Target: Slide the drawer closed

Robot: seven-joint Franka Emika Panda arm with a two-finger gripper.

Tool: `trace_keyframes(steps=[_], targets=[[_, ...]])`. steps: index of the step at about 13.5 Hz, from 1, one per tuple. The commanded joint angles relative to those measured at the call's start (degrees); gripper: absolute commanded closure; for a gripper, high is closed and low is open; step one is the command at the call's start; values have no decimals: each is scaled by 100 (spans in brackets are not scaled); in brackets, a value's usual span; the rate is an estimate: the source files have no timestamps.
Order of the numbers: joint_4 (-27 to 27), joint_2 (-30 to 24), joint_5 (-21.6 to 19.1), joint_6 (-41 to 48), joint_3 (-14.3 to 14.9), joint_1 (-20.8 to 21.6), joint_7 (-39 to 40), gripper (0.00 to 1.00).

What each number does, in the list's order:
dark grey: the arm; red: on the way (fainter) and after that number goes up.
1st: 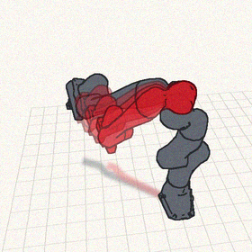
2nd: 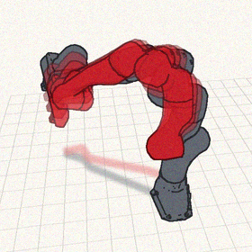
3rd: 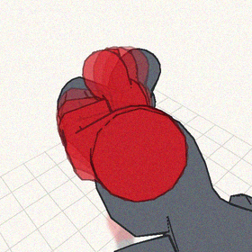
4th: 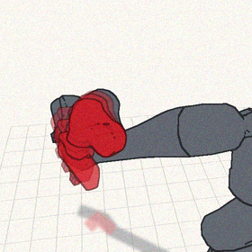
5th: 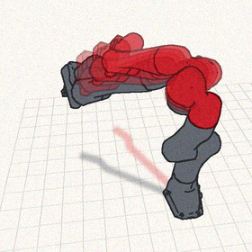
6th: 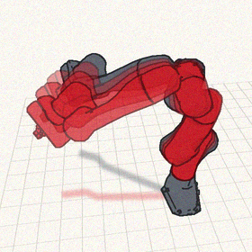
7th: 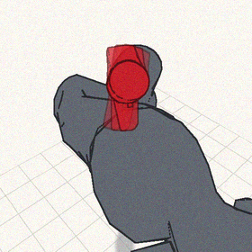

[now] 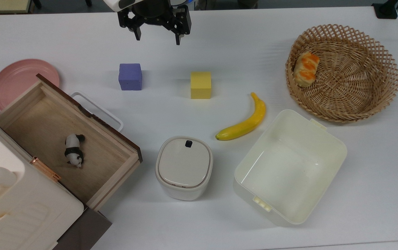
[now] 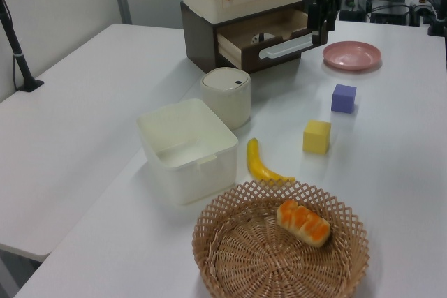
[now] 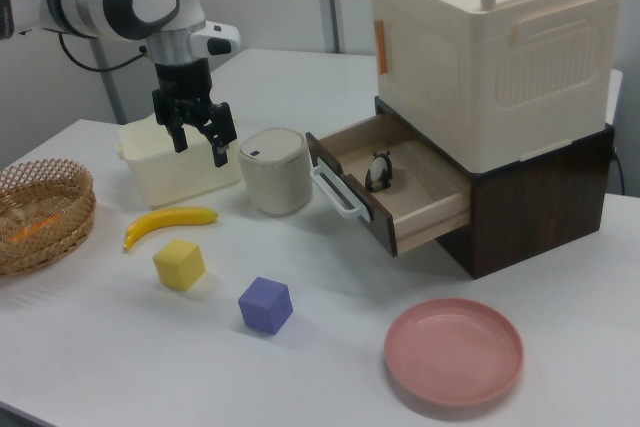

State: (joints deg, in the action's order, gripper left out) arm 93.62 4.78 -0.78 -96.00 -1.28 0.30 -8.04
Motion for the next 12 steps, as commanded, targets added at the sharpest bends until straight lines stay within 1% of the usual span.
trace_keyframes(steps=[1, 12], targets=[[95, -109, -63, -120, 23, 40, 127, 0], [95, -109, -36, -59, 22, 49, 136, 1]])
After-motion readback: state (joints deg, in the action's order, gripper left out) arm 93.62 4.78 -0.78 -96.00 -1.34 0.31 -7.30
